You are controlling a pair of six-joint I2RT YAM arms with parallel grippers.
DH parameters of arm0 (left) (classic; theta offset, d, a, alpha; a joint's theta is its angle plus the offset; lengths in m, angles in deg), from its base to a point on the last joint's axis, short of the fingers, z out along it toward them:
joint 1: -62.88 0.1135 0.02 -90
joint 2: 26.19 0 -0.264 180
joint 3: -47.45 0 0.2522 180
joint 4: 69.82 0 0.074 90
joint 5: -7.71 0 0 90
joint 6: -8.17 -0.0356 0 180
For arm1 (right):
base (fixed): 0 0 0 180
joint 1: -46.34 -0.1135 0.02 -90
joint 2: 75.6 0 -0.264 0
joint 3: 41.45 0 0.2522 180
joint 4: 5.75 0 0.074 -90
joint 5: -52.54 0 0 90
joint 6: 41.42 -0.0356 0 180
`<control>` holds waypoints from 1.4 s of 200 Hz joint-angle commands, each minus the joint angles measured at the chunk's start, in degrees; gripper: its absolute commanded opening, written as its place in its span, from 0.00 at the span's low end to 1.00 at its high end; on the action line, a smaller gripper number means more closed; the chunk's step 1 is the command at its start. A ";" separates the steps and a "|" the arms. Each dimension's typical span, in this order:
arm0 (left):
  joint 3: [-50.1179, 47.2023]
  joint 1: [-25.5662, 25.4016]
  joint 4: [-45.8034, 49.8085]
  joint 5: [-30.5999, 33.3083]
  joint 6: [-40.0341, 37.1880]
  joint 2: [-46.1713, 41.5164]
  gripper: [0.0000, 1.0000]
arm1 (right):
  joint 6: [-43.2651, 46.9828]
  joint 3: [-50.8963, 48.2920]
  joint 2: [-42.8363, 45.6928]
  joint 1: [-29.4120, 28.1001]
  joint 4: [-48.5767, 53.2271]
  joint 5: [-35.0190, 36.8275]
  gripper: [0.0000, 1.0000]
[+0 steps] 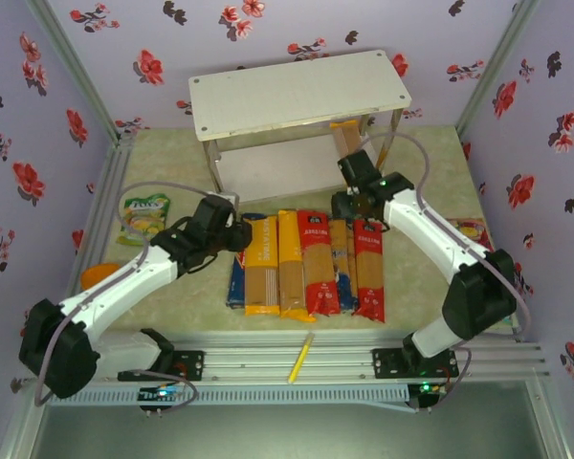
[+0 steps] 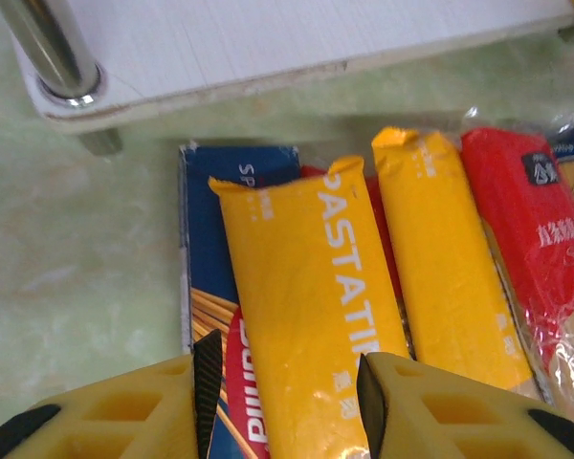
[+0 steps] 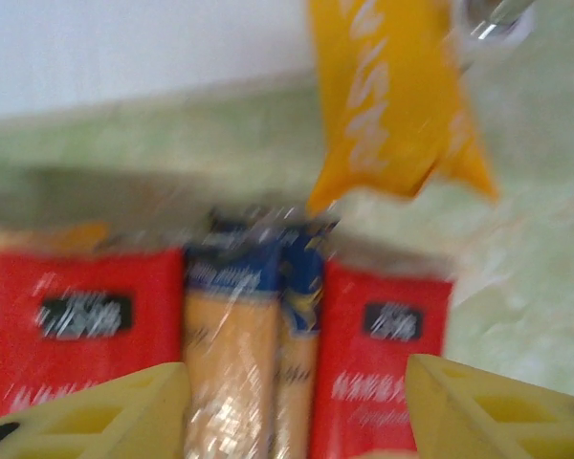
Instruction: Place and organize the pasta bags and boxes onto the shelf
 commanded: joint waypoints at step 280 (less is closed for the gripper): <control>0.72 -5.54 6.66 -15.04 12.10 15.96 0.61 | -13.26 -17.28 8.76 -13.00 -4.49 -9.25 0.76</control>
